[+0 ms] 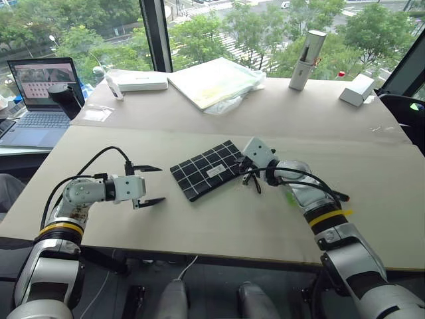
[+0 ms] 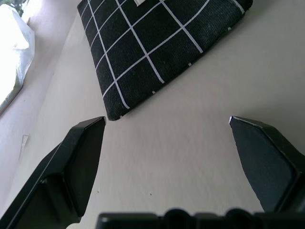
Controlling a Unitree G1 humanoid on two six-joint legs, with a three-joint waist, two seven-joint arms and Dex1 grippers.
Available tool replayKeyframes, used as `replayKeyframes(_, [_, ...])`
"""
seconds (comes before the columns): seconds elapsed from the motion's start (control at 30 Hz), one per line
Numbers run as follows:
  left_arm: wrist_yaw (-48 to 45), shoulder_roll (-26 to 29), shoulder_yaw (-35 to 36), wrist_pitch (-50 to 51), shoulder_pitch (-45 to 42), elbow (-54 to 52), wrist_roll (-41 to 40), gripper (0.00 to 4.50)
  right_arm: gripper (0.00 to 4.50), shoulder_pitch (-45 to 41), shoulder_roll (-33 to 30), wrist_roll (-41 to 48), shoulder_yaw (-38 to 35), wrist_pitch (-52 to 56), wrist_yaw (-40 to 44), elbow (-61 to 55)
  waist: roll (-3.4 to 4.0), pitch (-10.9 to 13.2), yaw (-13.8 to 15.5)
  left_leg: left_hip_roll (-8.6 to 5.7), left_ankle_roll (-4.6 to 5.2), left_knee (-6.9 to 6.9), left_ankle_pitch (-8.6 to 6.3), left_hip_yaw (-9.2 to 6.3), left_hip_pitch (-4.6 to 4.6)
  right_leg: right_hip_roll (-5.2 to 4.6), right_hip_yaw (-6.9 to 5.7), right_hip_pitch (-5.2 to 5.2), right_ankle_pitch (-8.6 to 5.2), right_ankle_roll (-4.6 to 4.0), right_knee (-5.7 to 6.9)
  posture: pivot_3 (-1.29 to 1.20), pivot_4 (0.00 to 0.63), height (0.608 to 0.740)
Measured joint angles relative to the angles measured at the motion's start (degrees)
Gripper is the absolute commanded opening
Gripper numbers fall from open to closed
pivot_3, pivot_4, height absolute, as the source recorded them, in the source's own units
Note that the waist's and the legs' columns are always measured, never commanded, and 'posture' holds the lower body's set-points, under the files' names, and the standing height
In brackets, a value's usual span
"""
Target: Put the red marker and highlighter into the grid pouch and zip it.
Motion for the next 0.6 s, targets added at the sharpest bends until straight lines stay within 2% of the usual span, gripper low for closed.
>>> replayKeyframes(0.13, [0.2,-1.7,-0.6,-0.1,-1.4,1.3,0.1,4.50,0.05,0.0,-1.7,-4.6,2.1,-4.5,-1.2,2.1,0.01,0.0,0.0,-0.01,0.00,0.01,0.00,0.00,0.01,-0.01,0.00,0.03,-0.02,0.02,0.01,0.00,0.150,0.740])
replayKeyframes(0.37, [-3.9,-5.1,-2.1,1.3,-1.6,-1.2,-1.9,4.50,0.05,-0.1,-1.5,-4.8,1.8,-5.6,-1.3,2.8,0.00,0.0,-0.2,-0.01,0.00,-0.01,0.00,0.00,0.01,0.00,0.01,0.03,-0.02,0.00,0.00,0.00,0.150,0.740])
replayKeyframes(0.6, [-2.4,-6.1,-3.9,-0.2,-3.0,-1.2,0.2,4.50,0.05,-0.1,-1.2,-4.7,1.3,-5.6,-1.2,3.1,0.00,0.0,-0.2,-0.01,0.00,0.00,0.00,0.00,0.05,0.00,0.01,0.09,-0.03,0.00,0.00,0.00,0.150,0.740])
